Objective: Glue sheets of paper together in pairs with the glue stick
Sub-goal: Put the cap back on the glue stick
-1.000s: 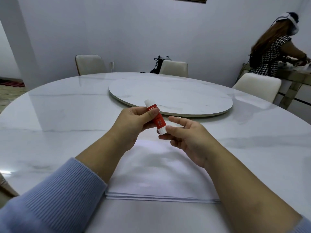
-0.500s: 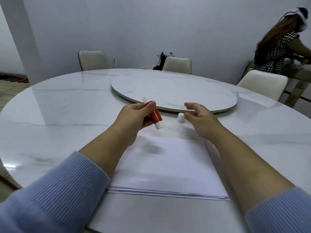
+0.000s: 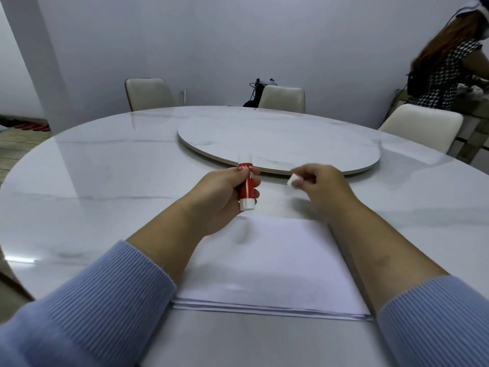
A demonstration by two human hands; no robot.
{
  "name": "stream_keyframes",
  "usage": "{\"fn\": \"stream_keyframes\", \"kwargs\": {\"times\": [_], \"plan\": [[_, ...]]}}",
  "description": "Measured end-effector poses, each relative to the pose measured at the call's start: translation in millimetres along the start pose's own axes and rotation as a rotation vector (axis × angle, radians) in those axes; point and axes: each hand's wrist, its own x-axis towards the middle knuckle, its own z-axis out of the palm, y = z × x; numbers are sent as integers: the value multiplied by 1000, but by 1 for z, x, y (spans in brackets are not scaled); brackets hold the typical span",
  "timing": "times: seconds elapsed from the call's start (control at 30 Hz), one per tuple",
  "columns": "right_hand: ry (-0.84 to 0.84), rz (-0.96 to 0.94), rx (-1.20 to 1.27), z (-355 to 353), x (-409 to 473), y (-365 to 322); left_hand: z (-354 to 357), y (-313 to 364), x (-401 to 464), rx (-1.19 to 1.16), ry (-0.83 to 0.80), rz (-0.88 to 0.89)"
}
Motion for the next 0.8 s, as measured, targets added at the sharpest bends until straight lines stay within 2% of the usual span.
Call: {"fn": "stream_keyframes", "kwargs": {"times": [0.07, 0.13, 0.2, 0.33, 0.57, 0.7, 0.8], "plan": [[86, -16, 459, -15, -9, -26, 1, -3, -3, 73, -108, -16], [67, -83, 779, -27, -22, -48, 2, -6, -4, 136, -180, -23], [12, -131, 809, -29, -33, -63, 3, -8, -4, 170, -216, -19], [-107, -98, 713, -23, -43, -72, 3, -10, -4, 183, -280, 11], [-39, -11, 547, -12, -45, -75, 5, -11, -3, 134, -289, 66], [-146, 48, 907, -17, -46, -75, 5, -9, -4, 93, -315, 62], [-133, 44, 947, -16, -47, -72, 5, -10, -5, 95, -343, 60]]}}
